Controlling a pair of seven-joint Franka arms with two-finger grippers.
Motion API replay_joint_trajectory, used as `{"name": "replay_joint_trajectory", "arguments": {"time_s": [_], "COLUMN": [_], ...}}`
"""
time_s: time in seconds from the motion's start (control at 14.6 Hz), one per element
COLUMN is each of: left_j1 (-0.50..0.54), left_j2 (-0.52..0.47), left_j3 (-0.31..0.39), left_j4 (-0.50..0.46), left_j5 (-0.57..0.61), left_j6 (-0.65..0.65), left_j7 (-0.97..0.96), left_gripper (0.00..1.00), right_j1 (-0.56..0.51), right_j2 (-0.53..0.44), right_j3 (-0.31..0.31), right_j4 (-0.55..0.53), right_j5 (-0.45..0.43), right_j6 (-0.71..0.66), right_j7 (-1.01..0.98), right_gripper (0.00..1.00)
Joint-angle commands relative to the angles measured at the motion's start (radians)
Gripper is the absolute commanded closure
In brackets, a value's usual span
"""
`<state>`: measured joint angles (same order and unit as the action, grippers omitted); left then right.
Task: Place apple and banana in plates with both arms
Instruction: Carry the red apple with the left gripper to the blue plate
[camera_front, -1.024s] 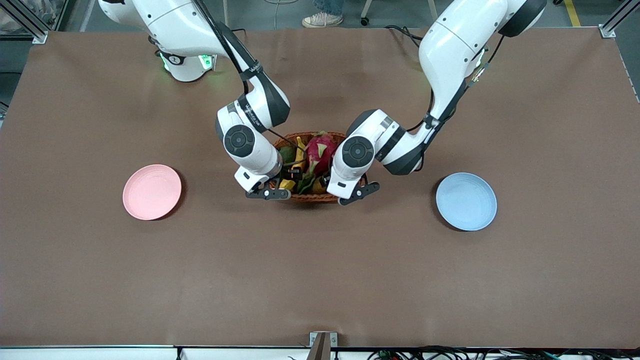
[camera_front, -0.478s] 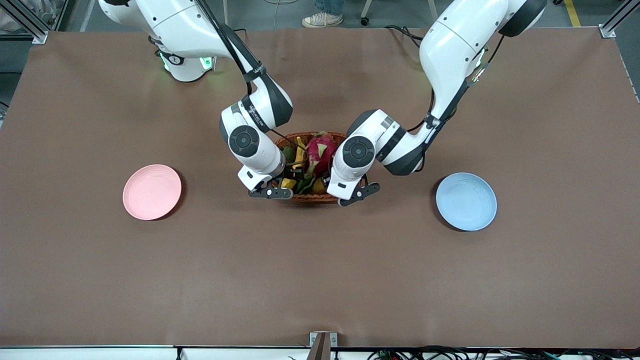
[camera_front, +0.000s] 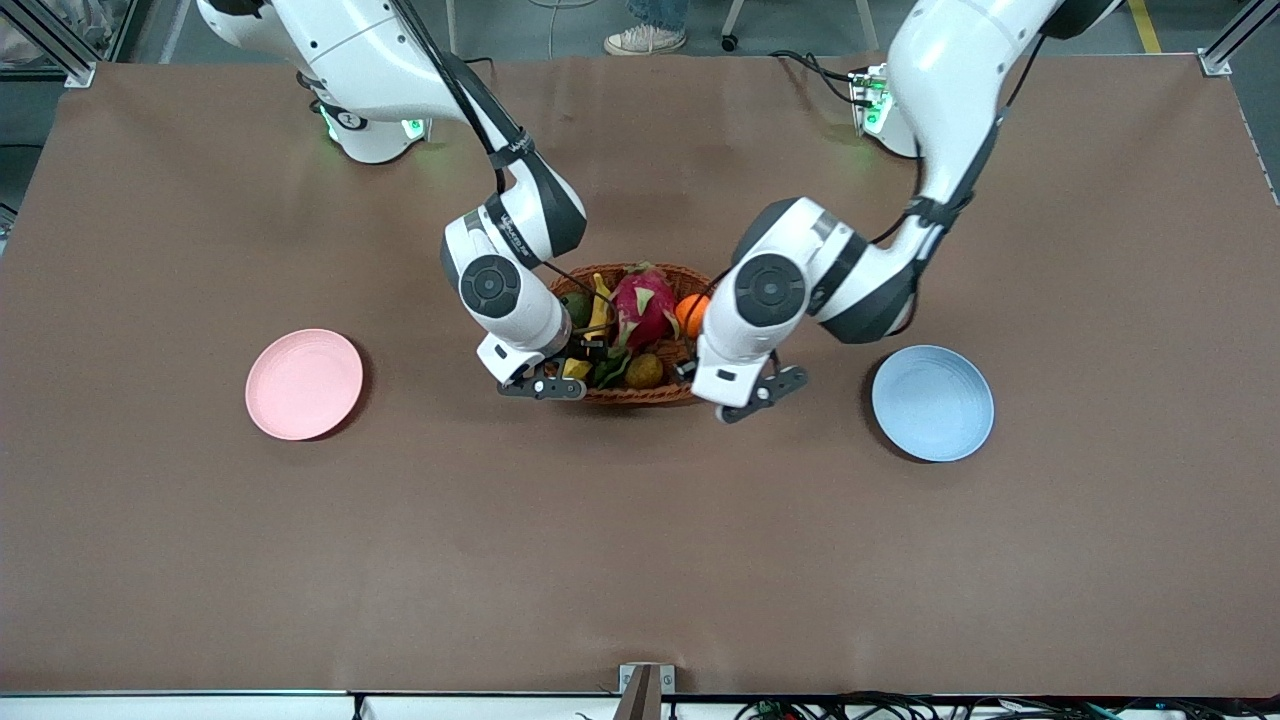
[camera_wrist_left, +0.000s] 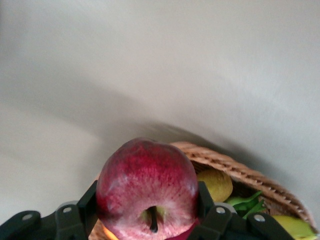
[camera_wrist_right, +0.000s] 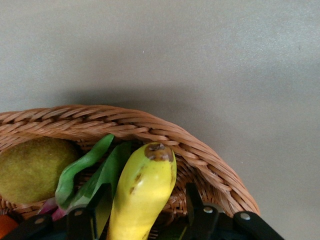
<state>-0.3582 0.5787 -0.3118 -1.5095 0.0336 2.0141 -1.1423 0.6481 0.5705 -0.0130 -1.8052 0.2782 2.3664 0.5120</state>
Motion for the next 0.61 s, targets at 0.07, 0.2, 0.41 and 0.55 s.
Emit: {"name": "replay_joint_trajectory", "arguments": {"time_s": [0.07,0.2,0.41,0.55], "left_j1": [0.089,0.157,0.254,0.318], "left_j2": [-0.101,-0.146,-0.200,-0.226], "left_j3": [-0.003,-0.003,-0.003,-0.004], "left_j4": [-0.037,-0.076,-0.162,-0.205], "left_j5": [0.019,0.019,0.020,0.020], "left_j6": [-0.078,-0.080,-0.080,-0.075], "left_j7": [0.135,0.220,0.388,0.502], "left_gripper": [0.81,0.81,0.81,0.81], "right_j1": [0.013,0.013,0.015,0.015], "right_j2": [0.008,0.011,0.012,0.014], "right_j3": [-0.005,-0.005,-0.005,-0.004], "right_j4": [-0.002,-0.002,-0.002,-0.002], "right_j5": [0.024,0.024,0.026,0.024], "right_j6": [0.016,0.016,0.016,0.016], "right_j7": [0.010,0.010,0.010,0.010], "right_gripper": [0.32,0.32,0.33,0.34]}}
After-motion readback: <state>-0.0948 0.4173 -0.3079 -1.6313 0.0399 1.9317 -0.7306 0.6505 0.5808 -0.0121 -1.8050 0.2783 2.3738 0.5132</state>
